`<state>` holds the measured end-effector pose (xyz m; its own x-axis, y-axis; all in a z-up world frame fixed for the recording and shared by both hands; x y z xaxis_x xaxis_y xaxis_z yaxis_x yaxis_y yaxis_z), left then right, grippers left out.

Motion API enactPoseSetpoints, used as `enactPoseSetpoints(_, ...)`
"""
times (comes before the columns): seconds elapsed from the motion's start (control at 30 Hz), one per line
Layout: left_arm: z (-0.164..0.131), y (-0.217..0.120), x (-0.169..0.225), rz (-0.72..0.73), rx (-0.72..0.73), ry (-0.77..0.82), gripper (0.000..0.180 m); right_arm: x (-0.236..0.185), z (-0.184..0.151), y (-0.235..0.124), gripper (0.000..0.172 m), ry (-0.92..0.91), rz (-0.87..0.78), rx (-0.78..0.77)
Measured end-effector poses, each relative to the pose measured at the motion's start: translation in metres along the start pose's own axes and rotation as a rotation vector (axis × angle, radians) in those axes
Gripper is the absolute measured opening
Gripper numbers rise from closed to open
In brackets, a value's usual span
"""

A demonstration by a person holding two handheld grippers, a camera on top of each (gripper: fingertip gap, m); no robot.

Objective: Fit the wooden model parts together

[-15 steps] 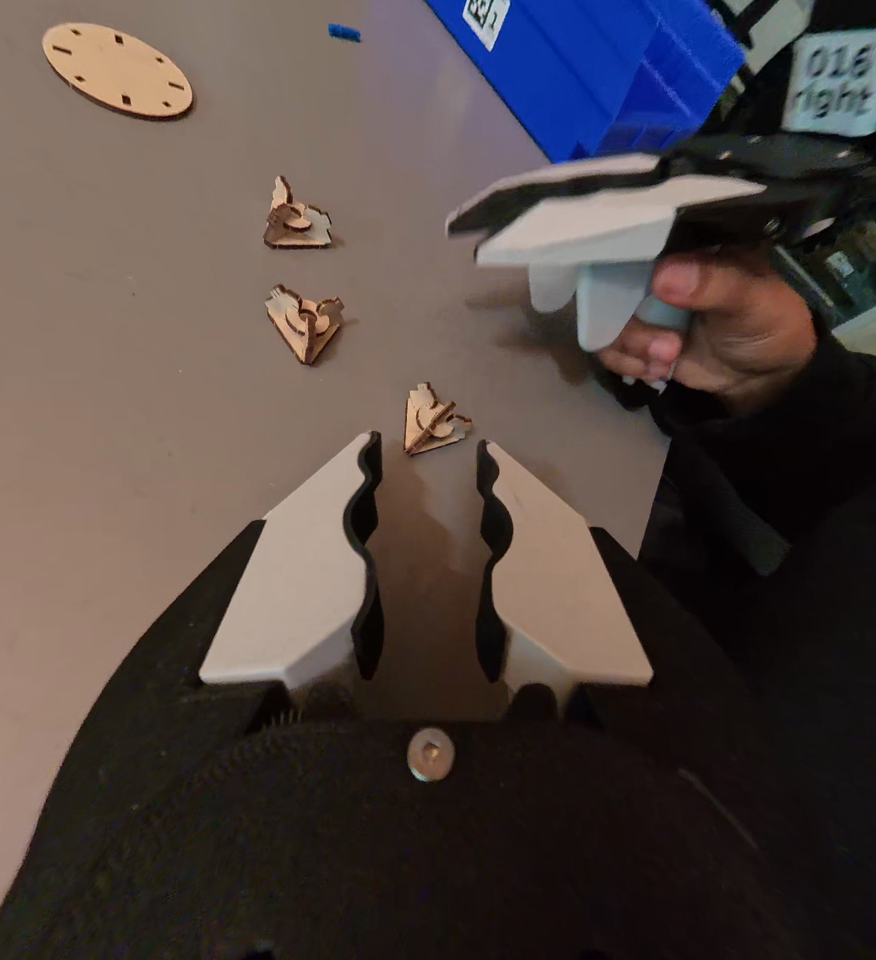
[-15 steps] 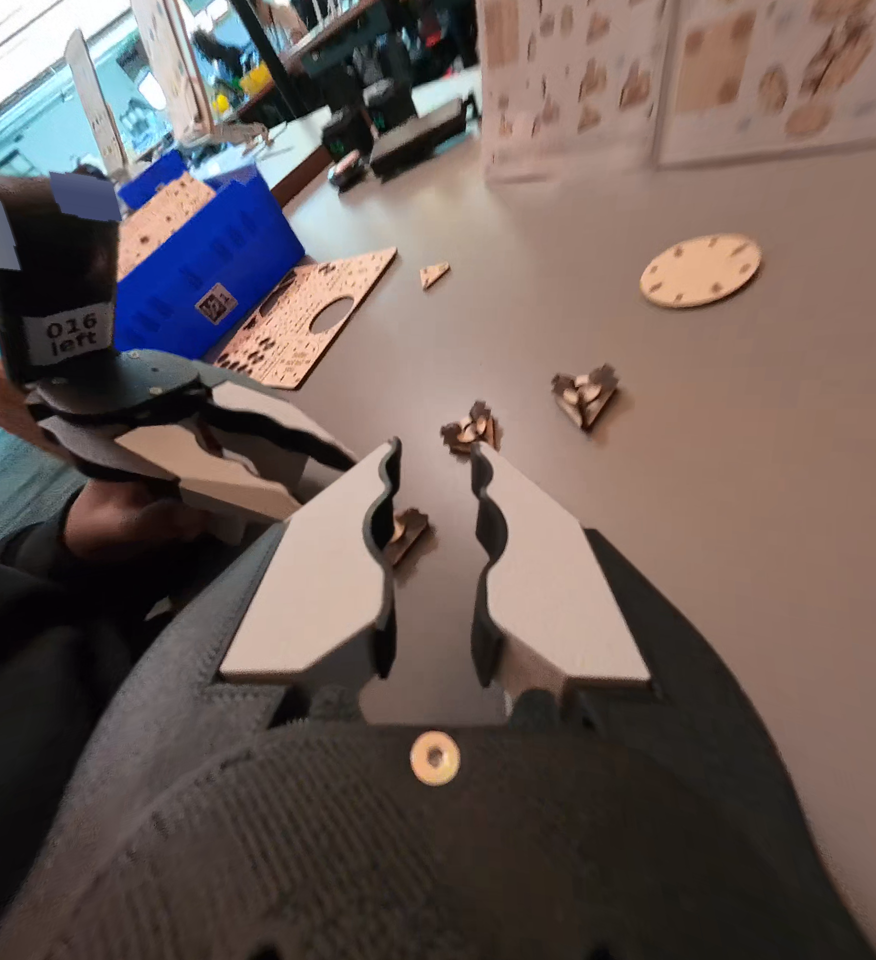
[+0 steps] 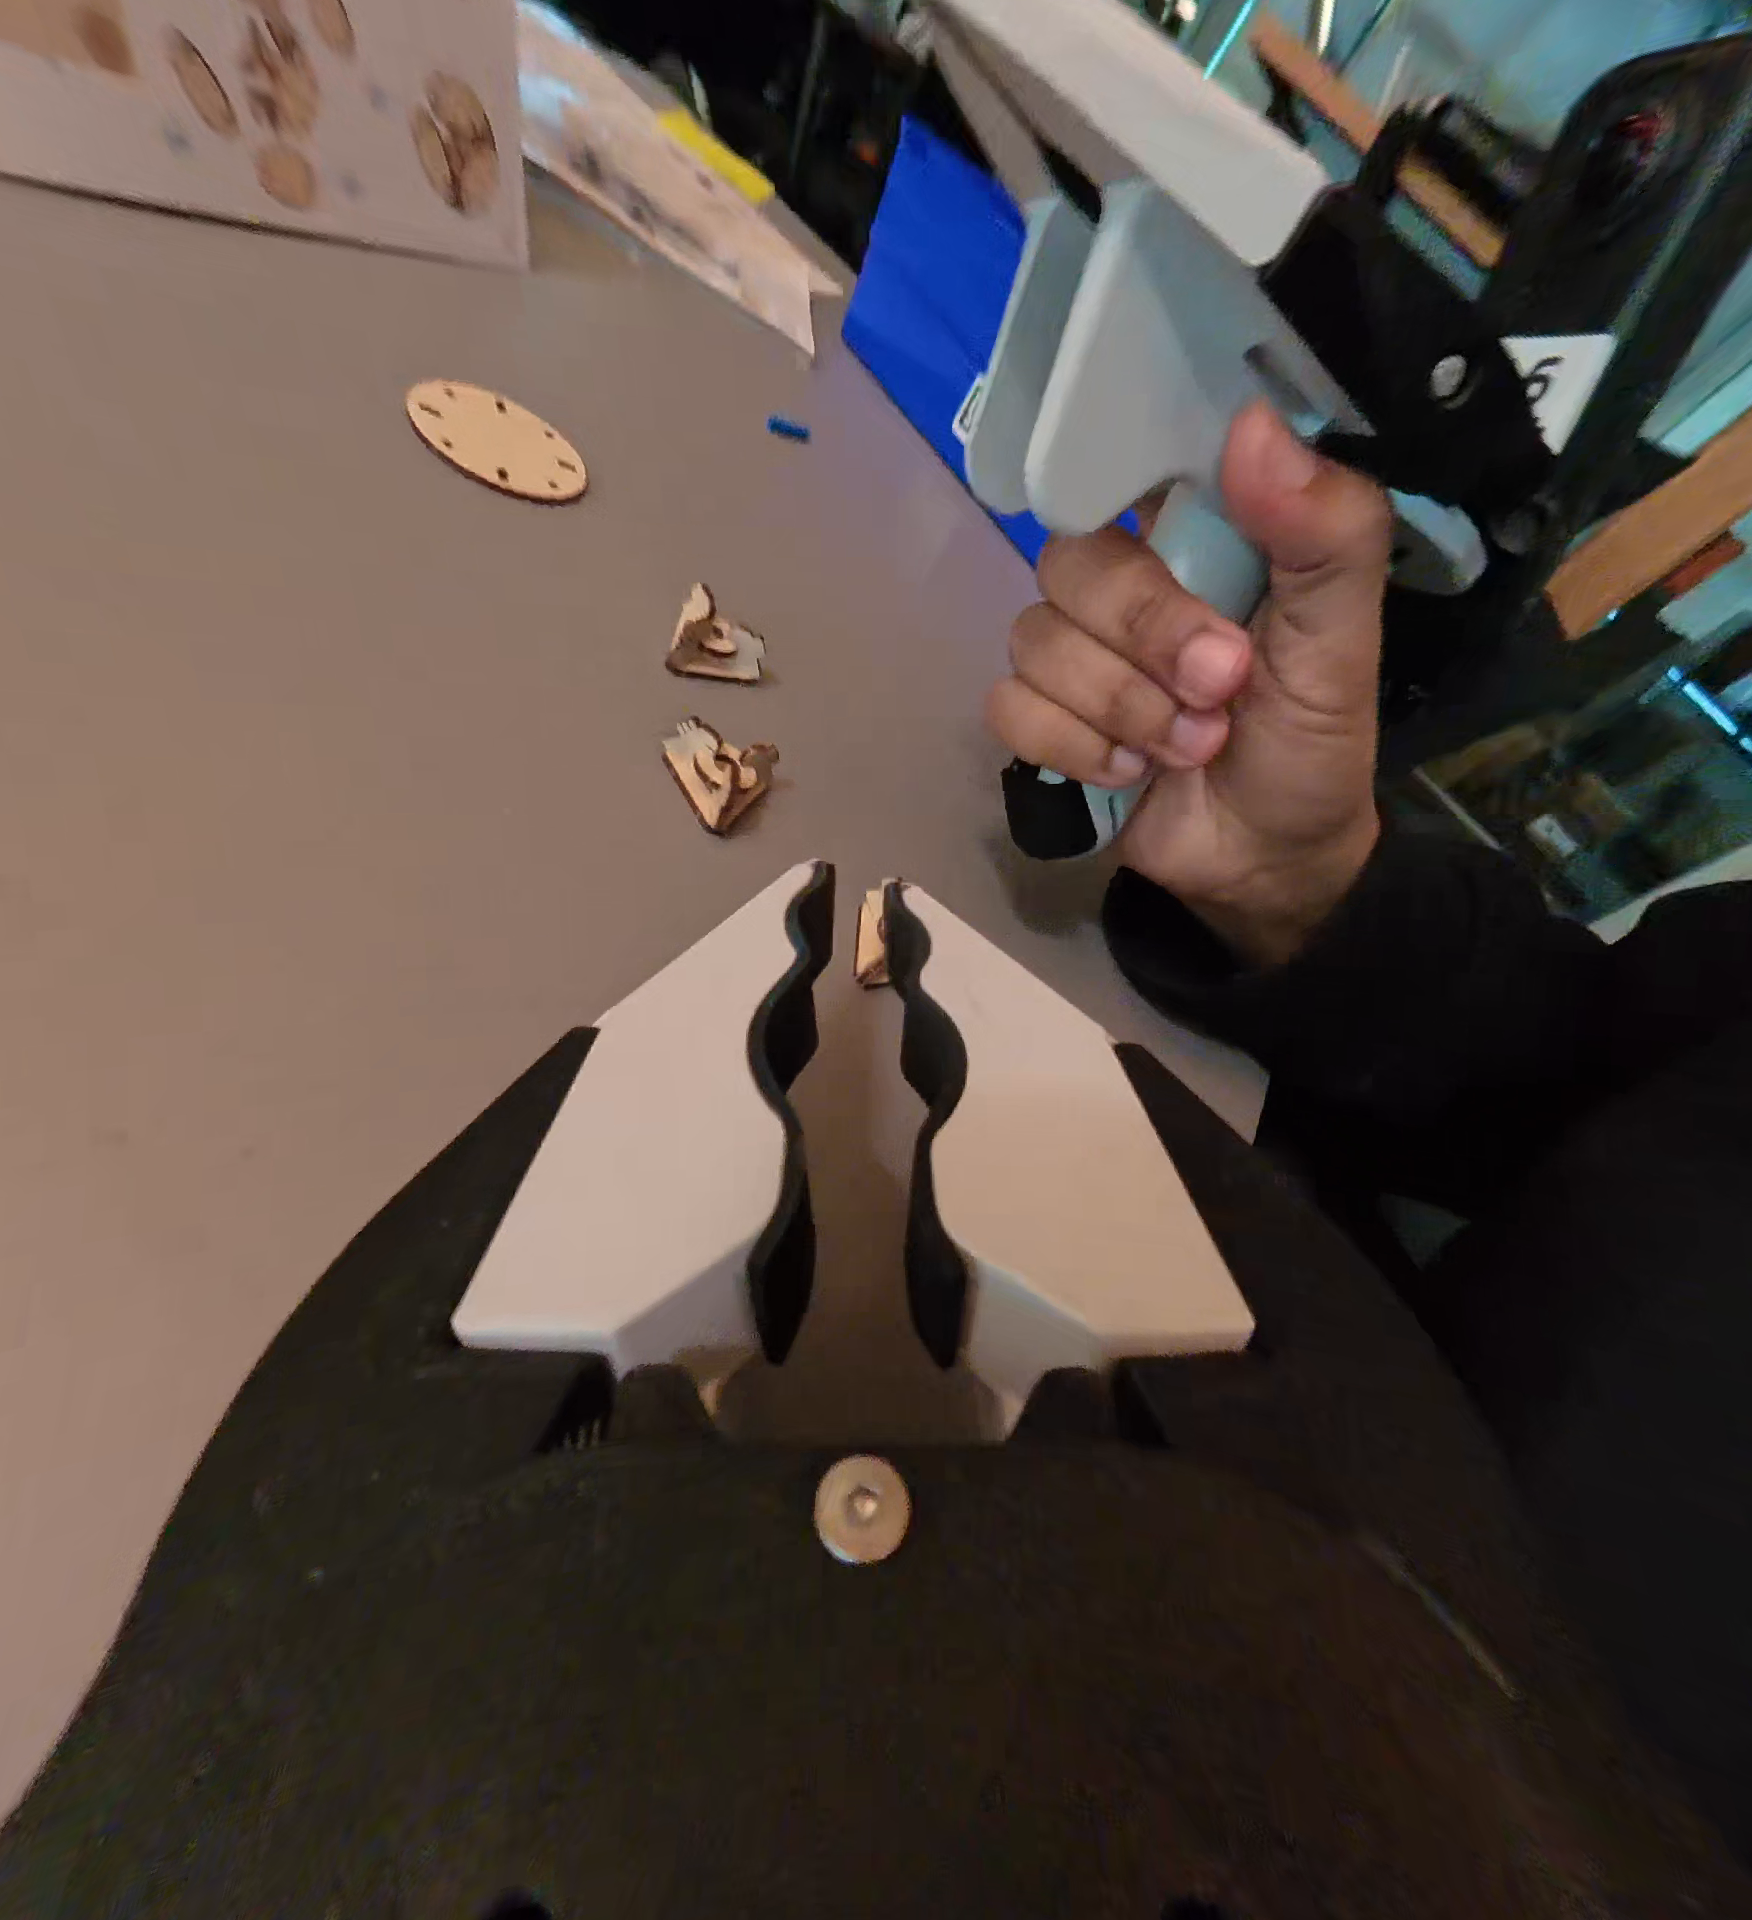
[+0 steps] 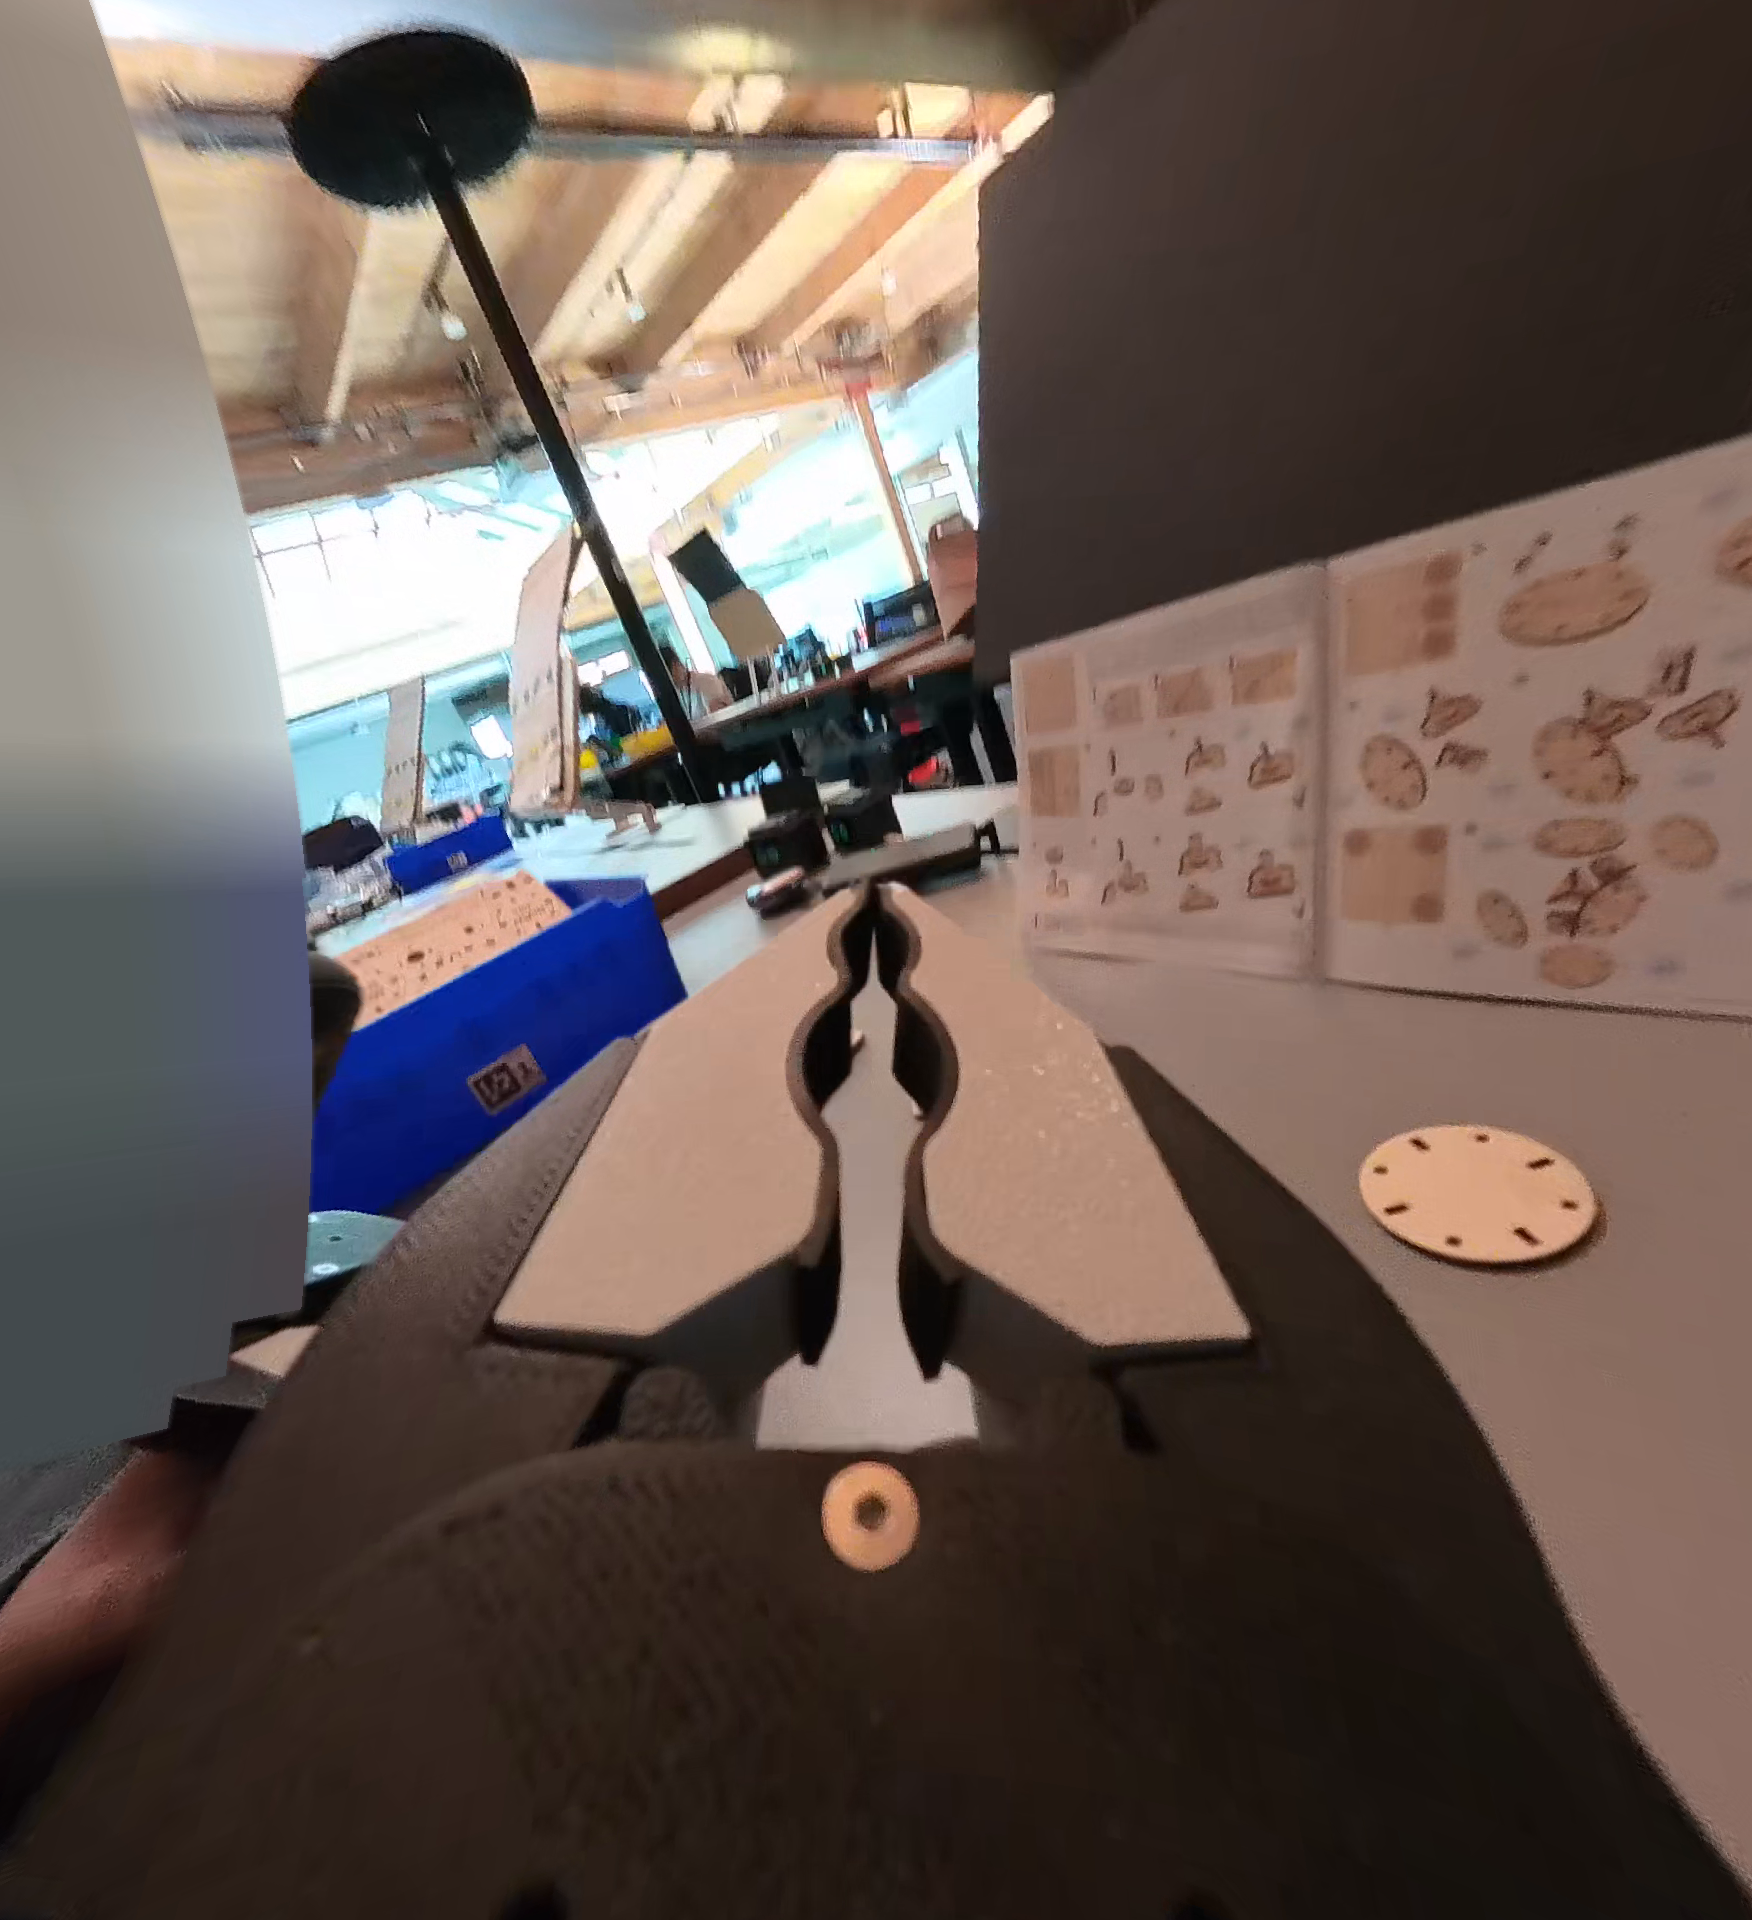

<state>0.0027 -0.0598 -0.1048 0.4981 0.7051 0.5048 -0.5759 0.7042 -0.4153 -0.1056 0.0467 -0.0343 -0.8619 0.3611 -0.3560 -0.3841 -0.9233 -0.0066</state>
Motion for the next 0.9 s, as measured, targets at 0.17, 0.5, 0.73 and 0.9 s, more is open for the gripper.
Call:
enactPoseSetpoints(0.17,0.003,-0.032,-0.021,-0.018,0.101,-0.044,0.005,-0.007,0.004,0.021,0.0,-0.05,0.021,0.056)
enactPoseSetpoints(0.5,0.003,-0.052,-0.047,-0.142,0.178,-0.213,0.0,-0.014,-0.017,0.03,0.0,-0.106,0.091,0.035)
enactPoseSetpoints(0.73,0.002,-0.054,-0.054,-0.149,0.2,-0.277,0.0,-0.024,-0.023,0.034,0.0,-0.23,0.065,0.014)
enactPoseSetpoints(0.9,0.002,-0.054,-0.055,-0.148,0.204,-0.289,0.0,-0.021,-0.009,0.027,0.0,-0.222,0.039,0.065)
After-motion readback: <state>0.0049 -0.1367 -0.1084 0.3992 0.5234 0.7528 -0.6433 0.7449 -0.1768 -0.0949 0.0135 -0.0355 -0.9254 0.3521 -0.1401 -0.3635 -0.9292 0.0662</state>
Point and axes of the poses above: each gripper's, where its closed fingertips meet, y out along the fingers, z out of its top, x = y × z across the jaws, the point moved 7 cm from there along -y, back along the fingers, and after that the axes turned 10 degrees about -x, right-handed, at the moved point
